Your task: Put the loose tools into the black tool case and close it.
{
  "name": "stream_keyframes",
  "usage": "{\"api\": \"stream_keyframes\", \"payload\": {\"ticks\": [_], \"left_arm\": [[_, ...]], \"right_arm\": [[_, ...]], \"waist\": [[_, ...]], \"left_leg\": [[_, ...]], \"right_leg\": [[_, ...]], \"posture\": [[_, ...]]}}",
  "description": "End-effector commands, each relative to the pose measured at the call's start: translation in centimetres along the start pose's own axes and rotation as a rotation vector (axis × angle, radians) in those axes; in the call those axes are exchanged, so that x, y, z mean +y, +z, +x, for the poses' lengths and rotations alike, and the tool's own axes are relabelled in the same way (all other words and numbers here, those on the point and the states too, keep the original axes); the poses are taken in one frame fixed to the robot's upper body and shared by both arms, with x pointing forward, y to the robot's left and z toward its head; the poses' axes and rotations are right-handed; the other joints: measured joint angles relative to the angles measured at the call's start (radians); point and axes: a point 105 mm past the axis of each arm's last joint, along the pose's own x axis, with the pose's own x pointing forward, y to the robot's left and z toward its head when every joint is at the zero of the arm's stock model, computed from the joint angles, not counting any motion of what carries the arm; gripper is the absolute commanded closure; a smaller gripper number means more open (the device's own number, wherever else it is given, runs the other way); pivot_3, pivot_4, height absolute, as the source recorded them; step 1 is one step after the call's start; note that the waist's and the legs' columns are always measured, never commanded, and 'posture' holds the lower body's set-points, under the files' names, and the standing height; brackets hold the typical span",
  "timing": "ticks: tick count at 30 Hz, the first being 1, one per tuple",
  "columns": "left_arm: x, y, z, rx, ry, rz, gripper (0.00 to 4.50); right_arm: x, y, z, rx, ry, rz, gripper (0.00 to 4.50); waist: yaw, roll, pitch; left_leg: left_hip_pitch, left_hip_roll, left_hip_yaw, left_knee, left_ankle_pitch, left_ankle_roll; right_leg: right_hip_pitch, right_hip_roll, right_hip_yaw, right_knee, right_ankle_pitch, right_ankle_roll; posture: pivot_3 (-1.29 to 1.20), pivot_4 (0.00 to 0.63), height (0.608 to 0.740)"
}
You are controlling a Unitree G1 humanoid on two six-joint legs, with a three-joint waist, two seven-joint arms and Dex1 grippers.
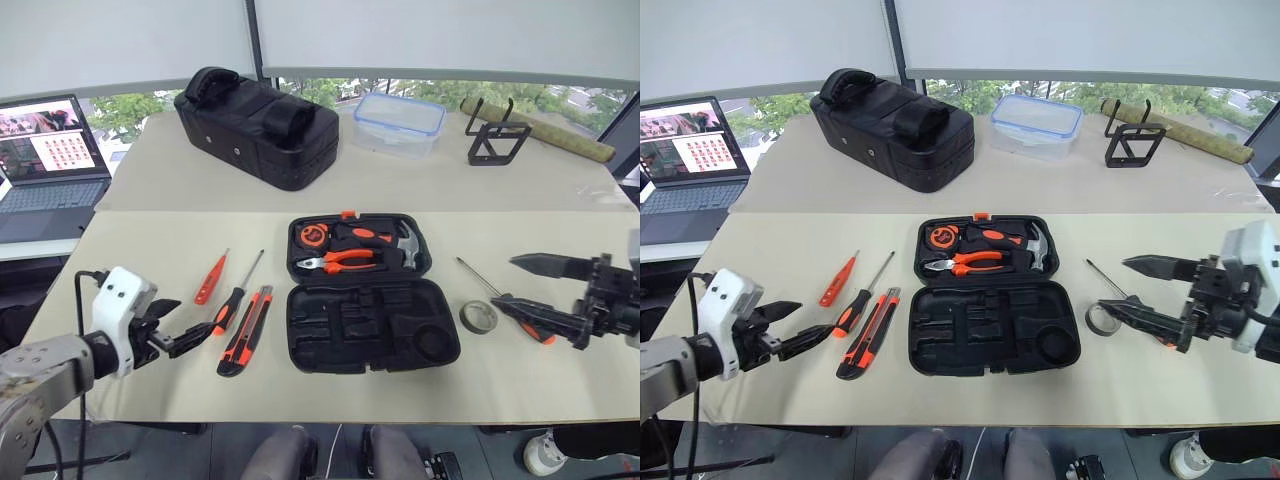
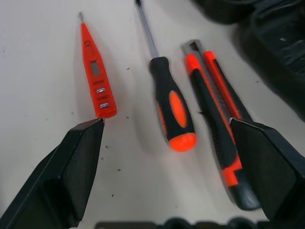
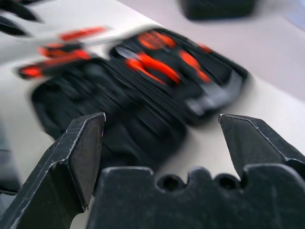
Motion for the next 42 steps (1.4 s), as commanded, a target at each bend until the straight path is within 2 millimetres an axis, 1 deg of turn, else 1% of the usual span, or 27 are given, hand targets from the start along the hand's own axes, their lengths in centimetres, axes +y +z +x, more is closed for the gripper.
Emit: {"api": "stream_keyframes", "payload": {"ticks": [1, 6, 9, 11, 12, 13, 14, 15, 16, 17, 18, 20, 22, 23, 24, 25, 27, 29, 30, 32, 35, 38, 40, 42], "left_arm": [[0.3, -0.2, 1.0, 0.015, 0.041, -0.003, 0.0], [-0.7, -1.4, 2.6, 0.044, 0.004, -0.004, 0.0], [-0.9, -2.1, 3.6, 0.072, -0.003, 0.005, 0.0], [-0.3, -2.6, 4.3, 0.087, 0.031, 0.019, 0.52], [-0.2, -2.6, 4.5, 0.088, 0.036, 0.023, 0.71], [-0.1, -2.7, 4.7, 0.088, 0.039, 0.025, 1.08], [-0.1, -2.7, 4.8, 0.086, 0.035, 0.025, 1.54], [-0.1, -2.7, 4.9, 0.082, 0.031, 0.023, 1.85], [-0.3, -2.7, 5.0, 0.077, 0.023, 0.021, 2.28], [-0.5, -2.7, 5.1, 0.074, 0.012, 0.022, 2.55], [-0.6, -2.7, 5.1, 0.072, 0.005, 0.023, 3.05], [-0.6, -2.6, 5.2, 0.057, 0.003, 0.009, 3.7], [0.0, -1.2, 4.8, -0.013, 0.032, -0.048, 3.72], [0.4, 0.2, 4.3, -0.065, 0.044, -0.083, 3.72], [0.6, 1.1, 4.0, -0.099, 0.049, -0.106, 3.72], [0.4, 2.2, 3.5, -0.131, 0.033, -0.09, 3.72], [-0.8, 4.4, 2.8, -0.189, -0.045, -0.014, 3.72], [-2.7, 6.6, 2.2, -0.252, -0.152, 0.096, 3.72], [-3.5, 7.4, 2.0, -0.261, -0.193, 0.155, 3.72], [-4.6, 8.4, 2.2, -0.265, -0.262, 0.278, 3.72], [-6.1, 8.4, 3.4, -0.232, -0.396, 0.455, 3.72], [-7.2, 7.4, 5.8, -0.169, -0.5, 0.624, 3.72], [-7.7, 6.5, 7.4, -0.127, -0.553, 0.725, 3.72], [-8.1, 5.8, 8.7, -0.098, -0.601, 0.792, 3.72]], "right_arm": [[2.1, 2.1, 1.6, -0.056, 0.087, -0.061, 0.06], [3.5, 2.5, 2.7, -0.064, 0.153, -0.082, 0.06], [3.8, 2.9, 3.3, -0.081, 0.169, -0.089, 0.06], [4.0, 3.1, 3.6, -0.089, 0.177, -0.095, 0.0], [4.0, 3.2, 3.8, -0.092, 0.179, -0.096, 0.0], [4.1, 3.3, 3.8, -0.093, 0.18, -0.097, 0.0], [4.1, 3.3, 3.9, -0.093, 0.18, -0.096, 0.0], [4.1, 3.3, 3.9, -0.093, 0.182, -0.097, 0.0], [4.1, 3.3, 3.9, -0.092, 0.183, -0.096, 0.0], [4.1, 3.3, 3.8, -0.092, 0.183, -0.093, 0.0], [4.2, 3.3, 3.8, -0.092, 0.183, -0.091, 0.0], [4.0, 3.1, 3.8, -0.088, 0.174, -0.089, 0.0], [3.9, 2.8, 3.7, -0.084, 0.163, -0.087, 0.0], [3.7, 2.7, 3.6, -0.084, 0.15, -0.08, 0.0], [3.5, 2.6, 3.5, -0.085, 0.14, -0.074, 0.0], [3.3, 2.4, 3.4, -0.085, 0.125, -0.065, 0.0], [2.8, 1.9, 3.2, -0.081, 0.1, -0.046, 0.0], [2.3, 1.4, 3.0, -0.075, 0.073, -0.033, 0.0], [2.1, 1.2, 2.9, -0.074, 0.061, -0.026, 0.0], [1.6, 0.7, 2.8, -0.065, 0.041, -0.019, 0.0], [1.0, -0.1, 2.5, -0.031, 0.03, -0.008, 0.0], [0.5, -0.6, 2.2, -0.009, 0.03, 0.014, 0.0], [0.2, -0.8, 2.1, 0.012, 0.014, -0.003, 0.0], [-0.1, -0.9, 2.0, 0.022, -0.008, -0.022, 0.0]], "waist": [[0.006, -0.001, 0.0], [0.01, -0.004, 0.0], [0.011, -0.004, 0.0], [0.013, -0.004, 0.0], [0.014, -0.004, 0.0], [0.015, -0.004, 0.0], [0.017, -0.004, 0.0], [0.018, -0.004, 0.0], [0.018, -0.004, 0.0], [0.019, -0.004, 0.0], [0.019, -0.004, 0.0], [0.021, -0.004, 0.0], [0.022, -0.004, 0.0], [0.022, -0.004, 0.0], [0.023, -0.006, 0.0], [0.023, -0.01, 0.001], [0.018, -0.017, 0.001], [0.015, -0.018, 0.001], [0.015, -0.018, 0.001], [0.015, -0.018, 0.001], [0.011, -0.017, 0.001], [0.009, -0.017, 0.001], [0.009, -0.017, 0.001], [0.009, -0.017, 0.001]], "left_leg": [[0.0, 0.0, 0.0, 0.0, 0.0, 0.0], [0.0, 0.0, 0.0, -0.001, 0.0, 0.0], [0.0, 0.0, 0.0, 0.0, 0.0, 0.0], [0.0, 0.0, 0.0, 0.0, 0.0, 0.0], [0.0, 0.0, 0.0, 0.0, 0.0, 0.0], [0.0, 0.0, 0.0, 0.0, 0.001, -0.001], [0.0, 0.0, 0.0, 0.0, 0.001, -0.001], [0.0, 0.0, 0.0, 0.0, 0.001, -0.001], [0.001, 0.0, 0.0, 0.0, 0.001, -0.001], [0.001, 0.0, 0.0, 0.0, 0.001, -0.001], [0.001, 0.0, 0.0, 0.0, 0.001, -0.001], [0.001, 0.0, 0.0, 0.0, 0.001, -0.001], [0.001, -0.001, 0.0, 0.0, 0.001, -0.001], [0.001, -0.001, 0.0, 0.001, 0.001, -0.001], [0.0, -0.001, 0.0, 0.001, 0.001, -0.001], [-0.001, -0.001, 0.0, 0.002, 0.001, -0.001], [-0.002, 0.0, 0.0, 0.003, 0.001, -0.001], [-0.002, 0.0, 0.0, 0.003, 0.001, -0.002], [-0.002, -0.001, 0.0, 0.003, 0.001, -0.002], [-0.002, -0.001, 0.001, 0.004, 0.001, -0.002], [-0.001, -0.001, 0.002, 0.003, 0.002, -0.002], [-0.001, -0.001, 0.002, 0.003, 0.002, -0.003], [-0.001, -0.001, 0.002, 0.003, 0.002, -0.002], [-0.002, -0.001, 0.002, 0.003, 0.002, -0.002]], "right_leg": [[0.0, 0.0, 0.0, 0.0, 0.0, 0.0], [-0.001, 0.001, 0.0, -0.001, 0.0, 0.0], [-0.001, 0.0, 0.001, -0.001, 0.0, 0.0], [0.0, 0.0, 0.001, -0.001, 0.0, 0.0], [0.0, 0.0, 0.001, -0.001, 0.0, 0.0], [0.0, 0.0, 0.001, 0.0, 0.0, 0.0], [0.0, 0.0, 0.001, 0.0, 0.0, 0.0], [0.0, 0.0, 0.001, 0.0, 0.0, 0.0], [0.0, 0.0, 0.001, 0.0, 0.0, 0.0], [0.0, 0.0, 0.001, 0.0, 0.0, 0.0], [0.0, 0.0, 0.001, 0.0, 0.0, 0.0], [0.0, 0.0, 0.001, 0.0, 0.0, 0.0], [0.0, 0.0, 0.001, 0.001, 0.0, 0.0], [0.0, 0.0, 0.001, 0.001, 0.0, 0.0], [0.0, 0.0, 0.001, 0.001, 0.0, 0.0], [-0.001, 0.0, 0.001, 0.002, 0.0, 0.0], [-0.004, 0.001, 0.002, 0.006, 0.0, 0.0], [-0.005, 0.001, 0.002, 0.007, 0.0, 0.0], [-0.005, 0.001, 0.003, 0.007, 0.0, 0.0], [-0.005, 0.0, 0.003, 0.007, 0.0, 0.0], [-0.005, 0.0, 0.004, 0.007, 0.0, 0.0], [-0.005, 0.0, 0.005, 0.007, 0.0, 0.0], [-0.005, 0.0, 0.005, 0.007, 0.0, 0.0], [-0.005, 0.0, 0.005, 0.006, 0.0, 0.0]], "posture": [[0.0, 0.15, 0.722], [0.0, 0.15, 0.722], [0.0, 0.15, 0.722], [0.0, 0.15, 0.722], [0.0, 0.15, 0.722], [0.0, 0.15, 0.722], [0.0, 0.15, 0.722], [0.0, 0.15, 0.722], [0.0, 0.15, 0.722], [0.0, 0.15, 0.722], [0.0, 0.15, 0.722], [0.0, 0.15, 0.722], [0.0, 0.15, 0.722], [0.0, 0.15, 0.722], [0.0, 0.15, 0.722], [0.0, 0.15, 0.722], [0.0, 0.15, 0.722], [0.0, 0.15, 0.722], [0.0, 0.15, 0.722], [0.0, 0.15, 0.722], [0.0, 0.15, 0.722], [0.0, 0.15, 0.722], [0.0, 0.15, 0.722], [0.0, 0.15, 0.722]]}}
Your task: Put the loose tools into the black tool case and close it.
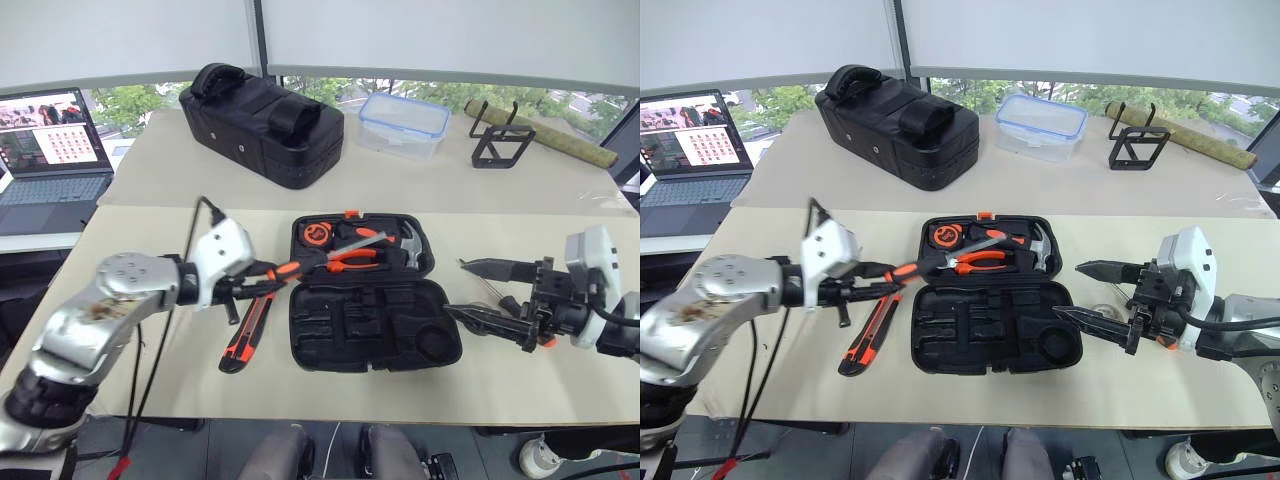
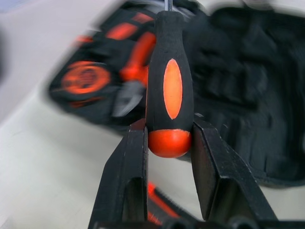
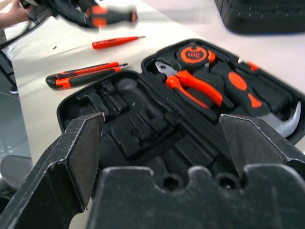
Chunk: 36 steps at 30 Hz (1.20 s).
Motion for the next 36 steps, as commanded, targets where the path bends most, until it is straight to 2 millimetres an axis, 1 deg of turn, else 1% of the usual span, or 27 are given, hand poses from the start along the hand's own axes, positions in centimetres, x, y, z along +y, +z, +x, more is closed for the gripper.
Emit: {"api": "stream_keyframes", "payload": {"ticks": [1, 4, 5, 7, 14, 18, 20, 21, 24, 26, 27, 31, 32, 33, 34, 36], "left_arm": [[-0.1, -0.5, 2.1, 0.032, -0.097, 0.138, 3.72], [0.5, -0.3, 3.7, 0.02, -0.124, 0.154, 3.72], [0.6, -0.3, 4.0, 0.021, -0.133, 0.163, 3.72], [0.8, -0.4, 4.5, 0.031, -0.15, 0.178, 3.72], [1.4, -0.6, 5.4, 0.044, -0.165, 0.179, 3.72], [1.8, 0.0, 5.4, 0.027, -0.151, 0.127, 3.72], [2.0, 0.7, 5.2, 0.009, -0.144, 0.098, 2.71], [2.2, 1.1, 5.0, -0.001, -0.14, 0.086, 2.62], [2.3, 2.3, 4.4, -0.033, -0.14, 0.057, 1.53], [2.2, 3.1, 3.9, -0.054, -0.148, 0.055, 0.88], [2.2, 3.5, 3.7, -0.059, -0.149, 0.058, 0.62], [2.2, 4.5, 3.7, -0.083, -0.151, 0.075, 0.62], [2.1, 4.7, 3.8, -0.09, -0.155, 0.078, 1.18], [2.0, 4.7, 4.2, -0.093, -0.165, 0.085, 1.41], [2.0, 4.8, 4.4, -0.094, -0.172, 0.09, 1.75], [2.0, 4.4, 5.5, -0.08, -0.18, 0.103, 2.65]], "right_arm": [[-0.5, 0.7, -0.4, 0.002, -0.037, -0.073, 0.0], [-0.2, 0.7, -0.2, -0.002, -0.041, -0.073, 0.0], [0.0, 0.7, -0.2, -0.002, -0.041, -0.074, 0.0], [0.2, 0.7, -0.1, -0.003, -0.042, -0.073, 0.0], [0.6, 0.7, -0.1, -0.016, -0.065, -0.061, 0.0], [0.8, 0.7, 0.0, -0.023, -0.07, -0.06, 0.0], [0.9, 0.7, 0.0, -0.026, -0.074, -0.058, 0.0], [0.9, 0.7, 0.0, -0.029, -0.075, -0.057, 0.0], [1.0, 0.7, 0.0, -0.033, -0.076, -0.055, 0.0], [1.0, 0.8, 0.0, -0.035, -0.076, -0.055, 0.0], [1.0, 0.8, 0.0, -0.036, -0.076, -0.054, 0.0], [1.1, 0.8, 0.0, -0.039, -0.078, -0.053, 0.0], [1.1, 0.8, 0.0, -0.04, -0.078, -0.053, 0.0], [1.0, 0.8, 0.0, -0.04, -0.078, -0.054, 0.0], [1.0, 0.8, 0.0, -0.04, -0.079, -0.055, 0.0], [0.9, 0.8, 0.1, -0.042, -0.079, -0.056, 0.0]], "waist": [[0.0, 0.0, 0.0], [0.0, -0.001, 0.0], [0.0, -0.001, 0.0], [0.0, -0.001, 0.0], [-0.001, -0.001, 0.0], [0.0, -0.001, 0.0], [-0.001, -0.001, 0.0], [-0.001, -0.001, 0.0], [-0.001, -0.001, 0.0], [-0.001, -0.001, 0.0], [-0.001, -0.001, 0.0], [0.0, -0.001, 0.0], [0.0, -0.001, 0.0], [-0.001, -0.001, 0.0], [0.0, -0.001, 0.0], [0.0, -0.001, 0.0]], "left_leg": [[0.0, 0.0, 0.0, 0.0, 0.0, 0.0], [-0.002, 0.0, 0.0, 0.0, 0.0, 0.001], [-0.003, 0.0, 0.0, 0.001, 0.003, 0.006], [-0.006, 0.0, 0.0, 0.002, 0.005, 0.01], [-0.008, 0.0, 0.0, 0.005, 0.006, 0.011], [-0.008, 0.0, 0.0, 0.006, 0.006, 0.011], [-0.008, 0.0, 0.0, 0.007, 0.006, 0.011], [-0.008, 0.0, 0.0, 0.007, 0.006, 0.011], [-0.008, 0.0, 0.0, 0.007, 0.006, 0.011], [-0.01, 0.0, 0.0, 0.009, 0.006, 0.011], [-0.011, 0.0, 0.0, 0.011, 0.006, 0.011], [-0.011, 0.0, 0.0, 0.011, 0.006, 0.011], [-0.011, 0.0, 0.0, 0.011, 0.006, 0.011], [-0.011, 0.0, 0.0, 0.011, 0.006, 0.011], [-0.011, 0.0, 0.0, 0.011, 0.006, 0.011], [-0.011, 0.0, 0.0, 0.012, 0.006, 0.011]], "right_leg": [[0.0, 0.0, 0.0, 0.0, 0.0, 0.0], [-0.002, 0.0, 0.0, 0.0, 0.0, 0.0], [-0.004, 0.0, 0.0, 0.001, 0.0, 0.0], [-0.006, 0.0, 0.0, 0.002, 0.0, 0.0], [-0.007, 0.0, 0.0, 0.004, 0.0, 0.0], [-0.007, 0.0, 0.001, 0.005, 0.0, 0.0], [-0.007, 0.0, 0.001, 0.005, 0.0, 0.0], [-0.007, 0.0, 0.001, 0.006, 0.0, 0.0], [-0.007, 0.001, 0.001, 0.006, 0.0, 0.0], [-0.008, 0.001, 0.001, 0.007, 0.0, 0.0], [-0.009, 0.001, 0.0, 0.007, 0.0, 0.0], [-0.008, 0.001, 0.0, 0.007, 0.0, 0.001], [-0.008, 0.001, 0.0, 0.007, 0.0, 0.001], [-0.008, 0.001, 0.0, 0.007, 0.0, 0.001], [-0.008, 0.001, 0.0, 0.007, 0.0, 0.001], [-0.008, 0.001, 0.0, 0.007, 0.001, 0.0]], "posture": [[0.0, 0.15, 0.722], [0.0, 0.15, 0.722], [0.0, 0.15, 0.722], [0.0, 0.15, 0.722], [0.0, 0.15, 0.722], [0.0, 0.15, 0.722], [0.0, 0.15, 0.722], [0.0, 0.15, 0.722], [0.0, 0.15, 0.722], [0.0, 0.15, 0.722], [0.0, 0.15, 0.722], [0.0, 0.15, 0.722], [0.0, 0.15, 0.722], [0.0, 0.15, 0.722], [0.0, 0.15, 0.722], [0.0, 0.15, 0.722]]}}
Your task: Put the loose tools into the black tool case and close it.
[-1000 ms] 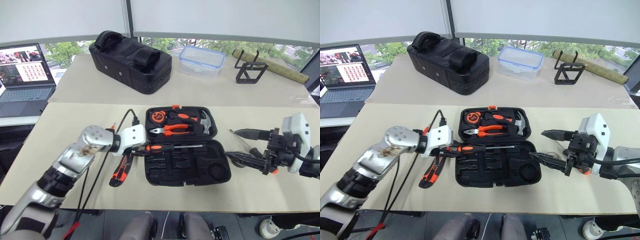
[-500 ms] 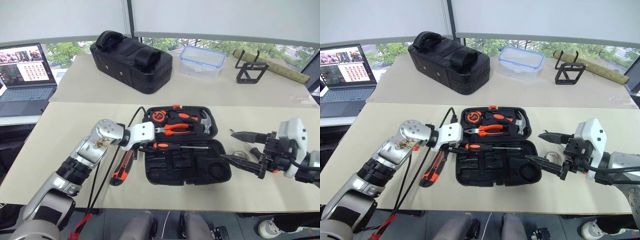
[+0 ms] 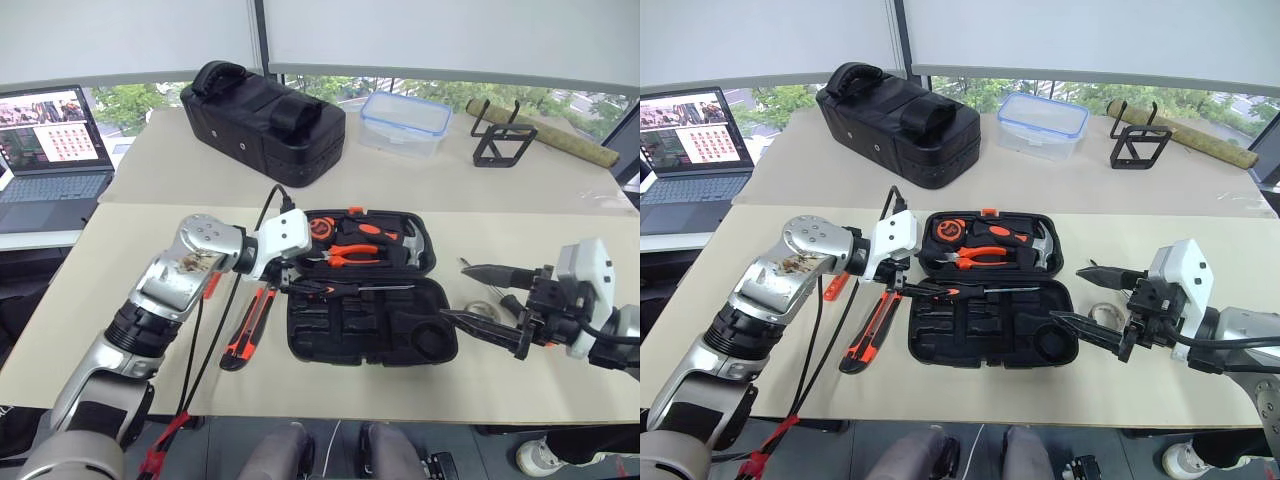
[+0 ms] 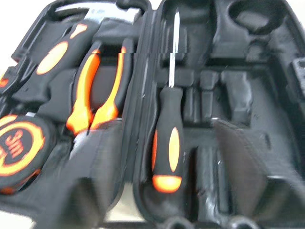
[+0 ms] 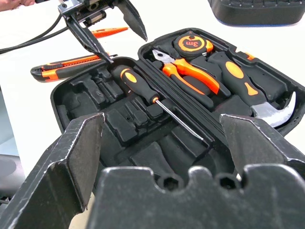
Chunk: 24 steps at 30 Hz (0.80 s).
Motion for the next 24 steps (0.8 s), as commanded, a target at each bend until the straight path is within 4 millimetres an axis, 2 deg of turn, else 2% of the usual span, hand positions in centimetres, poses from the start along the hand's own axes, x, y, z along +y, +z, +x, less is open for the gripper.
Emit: {"api": "stream_keyframes", "payload": {"ticks": [1, 4, 5, 7, 10, 12, 15, 18, 21, 24], "left_arm": [[0.6, 0.4, 1.2, 0.007, -0.007, 0.063, 2.97], [0.9, -0.1, 2.2, 0.02, -0.009, 0.073, 4.15], [0.9, -0.1, 2.4, 0.02, -0.01, 0.074, 4.41], [0.8, -0.4, 3.2, 0.027, -0.032, 0.08, 4.41], [-0.5, -1.2, 4.7, 0.063, -0.113, 0.089, 4.41], [-0.6, -2.6, 5.8, 0.118, -0.104, 0.143, 4.41], [-1.1, -3.7, 6.5, 0.146, -0.128, 0.172, 4.41], [-0.6, -4.8, 6.6, 0.19, -0.102, 0.213, 4.41], [0.3, -4.1, 6.1, 0.153, -0.067, 0.195, 4.41], [1.6, -1.4, 4.1, 0.023, -0.027, 0.103, 4.41]], "right_arm": [[0.0, 1.2, -0.3, -0.036, -0.011, -0.043, 0.0], [-0.1, 1.2, -0.3, -0.036, -0.012, -0.043, 0.0], [0.0, 1.2, -0.3, -0.036, -0.012, -0.043, 0.0], [-0.1, 1.2, -0.3, -0.034, -0.014, -0.043, 0.0], [0.0, 1.1, -0.3, -0.031, -0.02, -0.039, 0.0], [0.0, 0.9, -0.3, -0.028, -0.026, -0.034, 0.0], [0.1, 0.8, -0.3, -0.024, -0.032, -0.029, 0.0], [0.1, 0.8, -0.4, -0.023, -0.041, -0.026, 0.0], [0.0, 0.6, -0.7, -0.011, -0.069, -0.029, 0.0], [-0.7, -0.3, -1.9, 0.031, -0.147, -0.022, 0.0]], "waist": [[0.0, 0.0, 0.0], [0.0, 0.0, 0.0], [0.0, 0.0, 0.0], [0.0, 0.0, 0.0], [0.001, 0.0, 0.0], [0.002, 0.0, 0.0], [0.007, 0.0, -0.001], [0.009, 0.0, -0.002], [0.014, 0.0, -0.003], [0.012, -0.001, -0.003]], "left_leg": [[0.0, 0.0, 0.0, 0.0, 0.0, 0.0], [0.0, 0.0, 0.0, 0.0, 0.0, 0.0], [0.0, 0.0, 0.0, 0.0, 0.0, 0.0], [0.0, 0.0, 0.0, 0.0, 0.0, 0.0], [0.0, 0.0, 0.0, 0.001, 0.0, 0.0], [-0.001, 0.0, 0.0, 0.001, 0.0, 0.0], [0.0, -0.001, 0.0, 0.001, 0.0, 0.0], [0.001, -0.001, 0.0, 0.002, 0.0, 0.001], [0.003, -0.001, 0.0, 0.002, 0.0, 0.001], [0.003, -0.001, 0.0, 0.002, 0.0, 0.001]], "right_leg": [[0.0, 0.0, 0.0, 0.0, 0.0, 0.0], [0.0, 0.0, 0.0, 0.0, 0.0, 0.0], [0.0, 0.0, 0.0, 0.0, 0.0, 0.0], [0.0, 0.0, 0.0, 0.0, 0.0, 0.0], [0.0, 0.0, 0.0, 0.0, 0.0, 0.0], [0.0, -0.001, 0.0, 0.0, 0.0, 0.0], [0.002, -0.001, 0.0, -0.001, 0.0, 0.001], [0.003, -0.001, 0.001, -0.001, 0.001, 0.001], [0.006, -0.001, 0.001, -0.001, 0.001, 0.002], [0.006, -0.001, 0.003, -0.001, 0.003, 0.003]], "posture": [[0.0, 0.15, 0.722], [0.0, 0.15, 0.722], [0.0, 0.15, 0.722], [0.0, 0.15, 0.722], [0.0, 0.15, 0.722], [0.0, 0.15, 0.722], [0.0, 0.15, 0.722], [0.0, 0.15, 0.722], [0.0, 0.15, 0.722], [0.0, 0.15, 0.722]]}}
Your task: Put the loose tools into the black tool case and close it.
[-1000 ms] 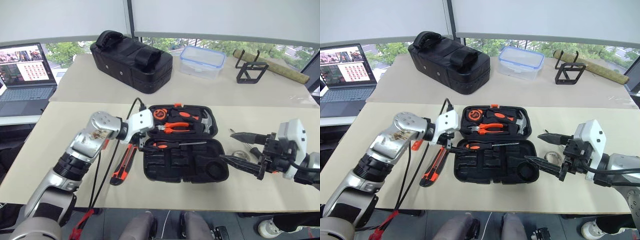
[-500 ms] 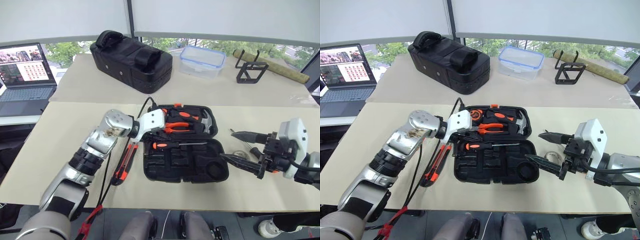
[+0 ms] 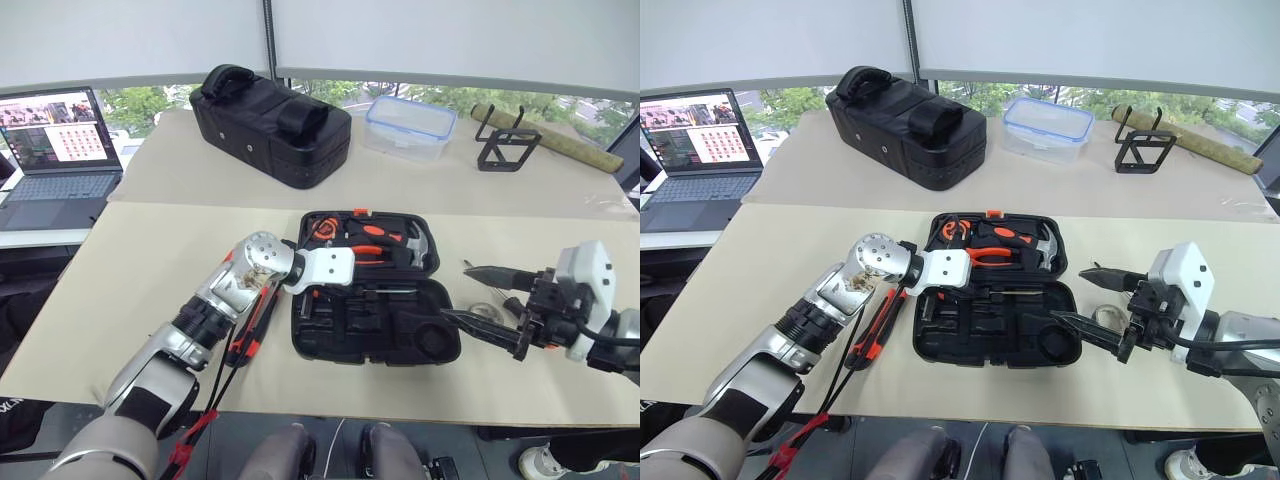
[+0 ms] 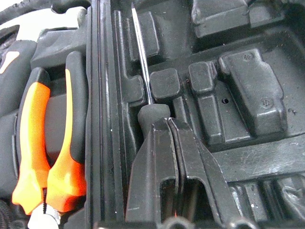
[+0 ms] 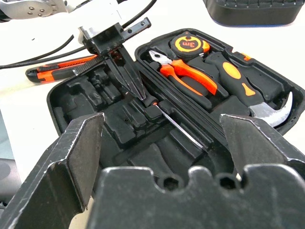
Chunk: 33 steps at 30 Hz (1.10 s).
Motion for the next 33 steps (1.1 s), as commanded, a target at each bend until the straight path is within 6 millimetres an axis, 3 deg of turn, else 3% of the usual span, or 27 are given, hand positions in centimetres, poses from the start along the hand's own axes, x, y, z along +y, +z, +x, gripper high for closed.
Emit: {"api": "stream_keyframes", "payload": {"ticks": [1, 3, 7, 10, 13, 21, 25, 28, 33], "left_arm": [[1.8, 1.0, -3.4, -0.097, 0.061, -0.152, 4.18], [1.8, 2.7, -5.8, -0.192, 0.037, -0.224, 3.66], [0.1, 5.7, -10.2, -0.332, -0.073, -0.294, 2.18], [-1.4, 6.7, -12.1, -0.364, -0.143, -0.329, 0.98], [-2.3, 7.3, -12.8, -0.374, -0.179, -0.349, 0.07], [-3.1, 7.8, -13.0, -0.361, -0.165, -0.338, 0.02], [-3.2, 7.9, -13.1, -0.359, -0.148, -0.334, 0.02], [-3.2, 7.8, -13.1, -0.351, -0.138, -0.331, 0.0], [-3.2, 7.5, -13.2, -0.337, -0.129, -0.329, 0.0]], "right_arm": [[-1.0, -0.1, -1.8, 0.018, -0.114, -0.01, 0.0], [-1.7, -0.9, -3.0, 0.037, -0.181, 0.03, 0.0], [-3.1, -3.7, -5.3, 0.103, -0.304, 0.103, 0.0], [-4.4, -6.0, -6.2, 0.139, -0.375, 0.154, 0.0], [-5.5, -7.9, -6.5, 0.17, -0.413, 0.167, 0.0], [-9.7, -11.7, -5.8, 0.304, -0.46, 0.126, 0.0], [-10.6, -12.8, -5.2, 0.32, -0.437, 0.157, 0.0], [-10.7, -13.5, -5.4, 0.33, -0.42, 0.187, 0.69], [-10.4, -12.3, -5.5, 0.298, -0.383, 0.181, 2.39]], "waist": [[-0.005, 0.0, 0.0], [-0.012, 0.0, 0.0], [-0.024, 0.0, 0.0], [-0.029, 0.002, -0.001], [-0.029, 0.002, -0.001], [-0.04, 0.002, -0.001], [-0.041, 0.003, -0.001], [-0.041, 0.003, -0.001], [-0.04, 0.003, -0.001]], "left_leg": [[-0.001, 0.0, 0.0, 0.0, 0.0, 0.0], [-0.006, 0.0, 0.0, 0.001, 0.002, 0.002], [-0.007, 0.002, 0.0, 0.001, 0.003, 0.001], [-0.005, 0.002, 0.0, 0.0, 0.003, 0.001], [-0.003, 0.001, 0.0, 0.0, 0.003, 0.001], [-0.002, 0.001, 0.001, -0.001, 0.003, 0.0], [-0.002, 0.001, 0.001, -0.001, 0.004, 0.0], [-0.002, 0.002, 0.001, -0.002, 0.004, -0.001], [-0.002, 0.002, 0.001, -0.002, 0.004, -0.001]], "right_leg": [[-0.001, 0.0, 0.0, 0.0, 0.0, 0.0], [-0.007, 0.001, 0.001, 0.002, 0.001, 0.0], [-0.009, 0.007, 0.002, 0.003, 0.001, -0.001], [-0.007, 0.008, 0.002, 0.001, 0.001, -0.001], [-0.004, 0.008, 0.003, 0.0, 0.001, -0.001], [-0.005, 0.008, 0.004, 0.002, 0.001, -0.002], [-0.005, 0.008, 0.005, 0.001, 0.002, -0.002], [-0.005, 0.008, 0.004, 0.001, 0.002, -0.003], [-0.005, 0.008, 0.004, 0.001, 0.002, -0.003]], "posture": [[0.0, 0.15, 0.722], [0.0, 0.15, 0.722], [0.0, 0.15, 0.722], [0.0, 0.15, 0.722], [0.0, 0.15, 0.722], [0.0, 0.15, 0.722], [0.0, 0.15, 0.722], [0.0, 0.15, 0.722], [0.0, 0.15, 0.722]]}}
